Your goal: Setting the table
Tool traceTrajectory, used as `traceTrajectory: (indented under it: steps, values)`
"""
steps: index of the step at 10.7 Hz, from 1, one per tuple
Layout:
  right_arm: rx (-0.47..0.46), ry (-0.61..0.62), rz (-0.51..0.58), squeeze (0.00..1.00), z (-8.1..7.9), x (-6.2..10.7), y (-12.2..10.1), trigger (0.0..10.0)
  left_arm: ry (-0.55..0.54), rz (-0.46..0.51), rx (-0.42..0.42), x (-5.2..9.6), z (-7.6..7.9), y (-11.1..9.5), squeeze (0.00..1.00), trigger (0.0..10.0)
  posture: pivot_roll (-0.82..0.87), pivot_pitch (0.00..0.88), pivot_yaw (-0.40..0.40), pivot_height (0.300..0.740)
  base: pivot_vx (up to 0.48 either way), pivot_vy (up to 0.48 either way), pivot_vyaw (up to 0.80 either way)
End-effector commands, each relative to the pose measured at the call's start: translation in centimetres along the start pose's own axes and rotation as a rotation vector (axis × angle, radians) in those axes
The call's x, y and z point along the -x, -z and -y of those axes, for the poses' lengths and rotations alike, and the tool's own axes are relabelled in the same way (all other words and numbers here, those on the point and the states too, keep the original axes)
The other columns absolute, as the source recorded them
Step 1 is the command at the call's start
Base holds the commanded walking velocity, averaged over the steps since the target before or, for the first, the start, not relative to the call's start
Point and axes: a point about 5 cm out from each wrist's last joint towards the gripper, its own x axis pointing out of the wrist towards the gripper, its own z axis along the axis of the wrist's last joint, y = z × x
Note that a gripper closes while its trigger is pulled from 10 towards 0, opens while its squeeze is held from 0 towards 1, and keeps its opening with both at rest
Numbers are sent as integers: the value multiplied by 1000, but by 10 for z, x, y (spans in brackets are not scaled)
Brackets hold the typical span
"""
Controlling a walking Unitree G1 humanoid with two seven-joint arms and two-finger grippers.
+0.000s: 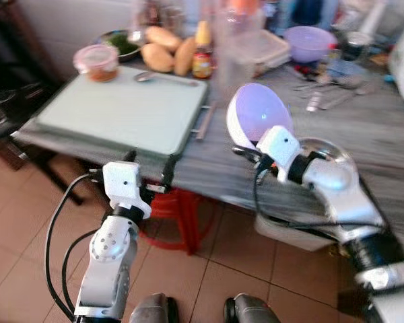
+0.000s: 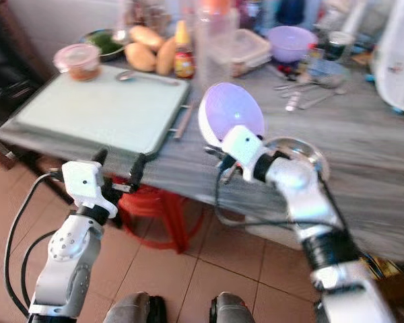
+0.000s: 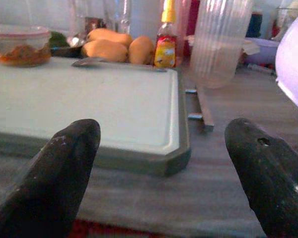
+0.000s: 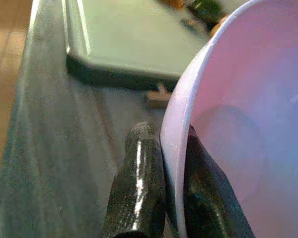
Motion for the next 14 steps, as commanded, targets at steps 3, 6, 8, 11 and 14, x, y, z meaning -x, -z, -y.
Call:
traceTrajectory:
  steps: [3, 6, 8, 11, 14]
  values:
    - [-2, -58, -52, 0, 3, 0, 10, 10000, 16, -5, -3, -1, 0, -4, 0, 10000, -24, 131, 35, 740, 0, 0, 0]
    - [22, -52, -102, 1000, 8, 0, 19, 10000, 29, -20, 3, -1, 2, -2, 0, 10000, -22, 132, 36, 740, 0, 0, 0]
    - [32, -47, -106, 1000, 10, 0, 21, 10000, 25, -27, 4, 0, 1, -1, 0, 10000, -17, 131, 34, 740, 0, 0, 0]
    - [35, -37, -98, 1000, 11, -2, 16, 10000, 31, -43, 7, 1, 3, 1, 0, 10000, -19, 131, 33, 740, 0, 0, 0]
    - [-16, -36, -121, 1000, 7, 2, 12, 10000, 36, -56, 7, 1, 3, 3, 0, 10000, -23, 131, 38, 740, 0, 0, 0]
